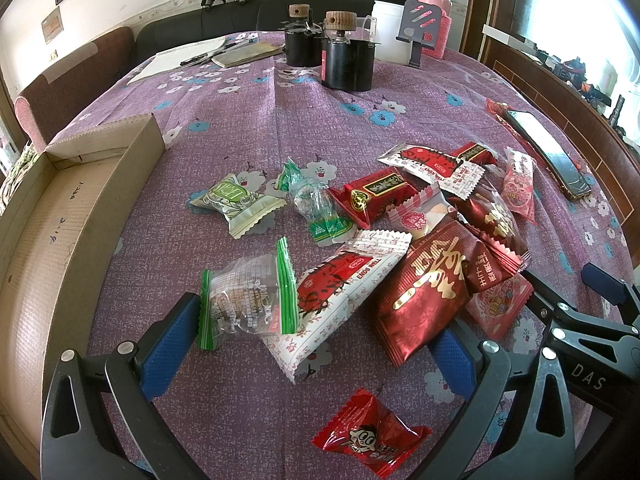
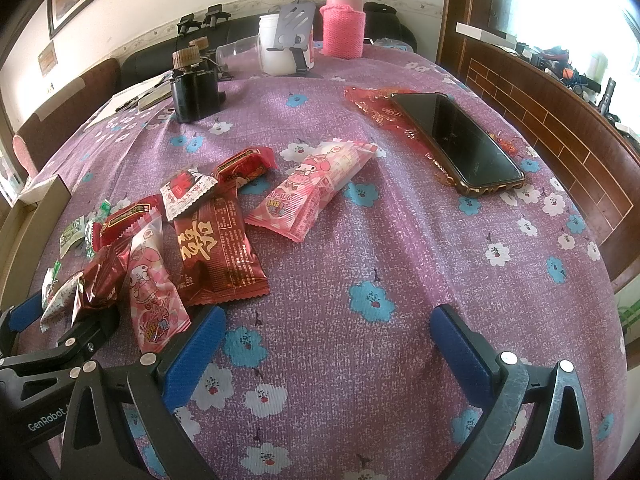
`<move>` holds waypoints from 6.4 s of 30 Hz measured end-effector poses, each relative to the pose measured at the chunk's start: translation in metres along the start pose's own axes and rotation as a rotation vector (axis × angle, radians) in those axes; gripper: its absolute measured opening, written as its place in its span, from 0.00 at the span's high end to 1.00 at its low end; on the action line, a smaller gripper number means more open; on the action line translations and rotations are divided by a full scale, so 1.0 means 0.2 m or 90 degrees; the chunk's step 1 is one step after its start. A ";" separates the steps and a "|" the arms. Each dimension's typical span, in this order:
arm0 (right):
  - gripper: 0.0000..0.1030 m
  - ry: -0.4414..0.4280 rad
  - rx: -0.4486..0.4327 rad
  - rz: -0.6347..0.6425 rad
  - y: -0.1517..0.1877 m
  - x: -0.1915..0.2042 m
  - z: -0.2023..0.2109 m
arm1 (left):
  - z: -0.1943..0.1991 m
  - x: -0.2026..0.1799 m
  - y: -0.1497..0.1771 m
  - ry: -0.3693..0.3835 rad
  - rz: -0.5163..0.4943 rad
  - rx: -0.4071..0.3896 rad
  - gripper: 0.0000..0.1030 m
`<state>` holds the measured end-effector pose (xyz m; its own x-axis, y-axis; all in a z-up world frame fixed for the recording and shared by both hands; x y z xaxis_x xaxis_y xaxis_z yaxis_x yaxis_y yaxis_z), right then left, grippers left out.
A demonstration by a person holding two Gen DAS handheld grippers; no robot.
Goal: Organize snacks
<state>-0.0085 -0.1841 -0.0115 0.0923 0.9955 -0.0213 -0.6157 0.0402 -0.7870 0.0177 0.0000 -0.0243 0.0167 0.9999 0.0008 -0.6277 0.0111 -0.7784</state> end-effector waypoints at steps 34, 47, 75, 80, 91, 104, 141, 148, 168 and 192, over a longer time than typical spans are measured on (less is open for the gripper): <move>0.00 0.000 0.000 0.000 0.00 0.00 0.00 | 0.00 0.00 0.00 0.000 0.000 0.000 0.00; 0.00 0.000 0.000 0.000 0.00 0.00 0.00 | 0.00 0.00 0.00 0.000 0.000 0.000 0.00; 0.00 0.000 0.000 0.000 0.00 0.00 0.00 | 0.00 0.00 0.00 0.000 0.000 0.000 0.00; 0.00 0.000 0.000 0.000 0.00 0.00 0.00 | 0.00 0.00 0.00 0.000 0.000 0.000 0.00; 0.00 0.000 0.000 0.001 0.00 0.00 0.00 | 0.00 0.00 0.00 0.000 0.000 0.000 0.00; 0.00 0.000 0.000 0.000 0.00 0.00 0.00 | 0.00 0.00 0.00 0.001 0.000 0.000 0.00; 0.09 -0.020 -0.146 0.040 -0.28 -0.03 0.64 | 1.31 0.54 -0.69 0.056 -0.015 -0.313 0.04; 0.05 -0.155 -0.225 -0.018 -0.67 0.07 0.93 | 1.41 0.62 -1.16 0.027 -0.058 -0.316 0.00; 0.37 -0.292 0.029 0.087 0.14 0.62 0.27 | 0.39 0.33 -0.30 0.230 0.045 0.014 0.11; 0.80 -0.336 0.014 -0.050 0.14 0.42 0.30 | -0.08 0.29 -0.28 0.179 0.130 0.126 0.18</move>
<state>-0.0651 -0.0934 0.0006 -0.2640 0.8968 0.3550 -0.6390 0.1131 -0.7608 0.0659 0.0577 0.0096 0.0711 0.9396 -0.3348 -0.7779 -0.1579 -0.6082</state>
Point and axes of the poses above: each gripper's, at about its wrist camera, not at the fingertips, and z roughly against the way its jaws point, x to its left, y to its underside, the point moved 3 cm from there along -z, roughly the way its jaws point, and after that the axes turned 15 degrees about -x, right-handed, at the moved point
